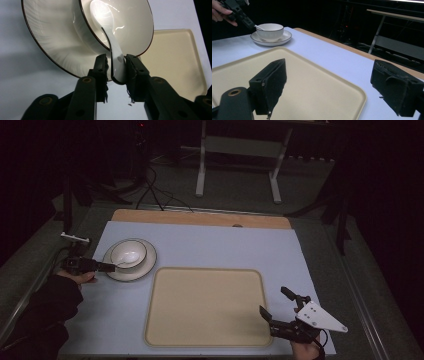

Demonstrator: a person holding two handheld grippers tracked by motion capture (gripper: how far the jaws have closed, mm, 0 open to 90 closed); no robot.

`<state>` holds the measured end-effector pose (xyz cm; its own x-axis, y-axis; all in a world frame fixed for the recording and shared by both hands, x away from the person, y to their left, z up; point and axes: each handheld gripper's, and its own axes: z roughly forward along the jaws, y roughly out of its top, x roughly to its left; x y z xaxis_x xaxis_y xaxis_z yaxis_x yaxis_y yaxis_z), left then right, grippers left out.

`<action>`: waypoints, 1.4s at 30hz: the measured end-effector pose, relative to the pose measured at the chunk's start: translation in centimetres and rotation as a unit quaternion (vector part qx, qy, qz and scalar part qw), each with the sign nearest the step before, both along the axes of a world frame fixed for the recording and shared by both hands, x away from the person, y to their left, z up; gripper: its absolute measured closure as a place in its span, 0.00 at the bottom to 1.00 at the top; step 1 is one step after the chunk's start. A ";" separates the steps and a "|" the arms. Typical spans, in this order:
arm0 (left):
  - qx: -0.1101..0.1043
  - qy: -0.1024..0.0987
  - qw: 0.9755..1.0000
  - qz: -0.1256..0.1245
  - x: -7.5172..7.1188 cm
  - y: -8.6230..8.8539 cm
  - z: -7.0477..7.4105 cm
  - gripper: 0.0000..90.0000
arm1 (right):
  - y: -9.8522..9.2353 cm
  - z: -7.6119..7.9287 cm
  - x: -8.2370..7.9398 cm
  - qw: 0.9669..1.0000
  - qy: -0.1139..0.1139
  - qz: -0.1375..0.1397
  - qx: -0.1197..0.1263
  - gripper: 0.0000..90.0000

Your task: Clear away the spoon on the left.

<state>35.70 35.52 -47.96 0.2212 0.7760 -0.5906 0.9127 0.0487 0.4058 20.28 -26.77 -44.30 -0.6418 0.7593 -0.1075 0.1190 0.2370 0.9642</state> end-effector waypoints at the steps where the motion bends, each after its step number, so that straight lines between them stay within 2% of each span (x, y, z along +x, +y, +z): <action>1: -0.008 0.000 1.000 0.003 0.0 0.1 0.0 0.86 | 0.0 0.0 0.0 1.000 0.000 -0.001 0.000 0.15; 7: -0.010 0.000 1.000 0.003 0.0 -0.1 0.2 0.93 | 0.0 0.0 0.0 1.000 -0.001 -0.002 -0.001 0.15; 14: -0.006 -0.002 1.000 0.003 0.0 -0.3 0.3 0.95 | 0.0 0.1 -0.1 1.000 -0.002 -0.002 0.000 0.15; 16: -0.005 -0.004 1.000 -0.005 -0.1 -0.4 0.3 0.95 | -0.1 0.1 -0.1 1.000 -0.002 -0.003 0.001 0.14; 21: 0.013 -0.010 1.000 -0.004 -0.2 -0.8 0.7 0.95 | -0.1 0.1 -0.1 1.000 -0.004 -0.006 0.005 0.13; 24: 0.014 -0.013 1.000 -0.007 -0.2 -0.9 0.8 0.95 | -0.1 0.2 -0.1 1.000 -0.005 -0.007 0.004 0.13; 33: 0.033 -0.030 0.999 -0.002 -1.0 -1.0 2.2 0.96 | -0.2 0.2 -0.1 1.000 -0.001 -0.007 0.005 0.12; 39: 0.058 -0.050 0.997 0.007 -2.0 -1.2 3.8 0.96 | -0.1 0.2 -0.1 1.000 -0.001 -0.007 0.002 0.12; 42: 0.063 -0.061 0.996 0.011 -2.6 -1.3 4.7 0.96 | -0.1 0.1 -0.1 1.000 0.000 -0.006 0.002 0.12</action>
<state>33.10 34.26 -43.26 0.2671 0.8480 -0.4577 0.8558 0.0096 0.5173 20.21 -26.84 -44.15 -0.6320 0.7681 -0.1035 0.1223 0.2307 0.9653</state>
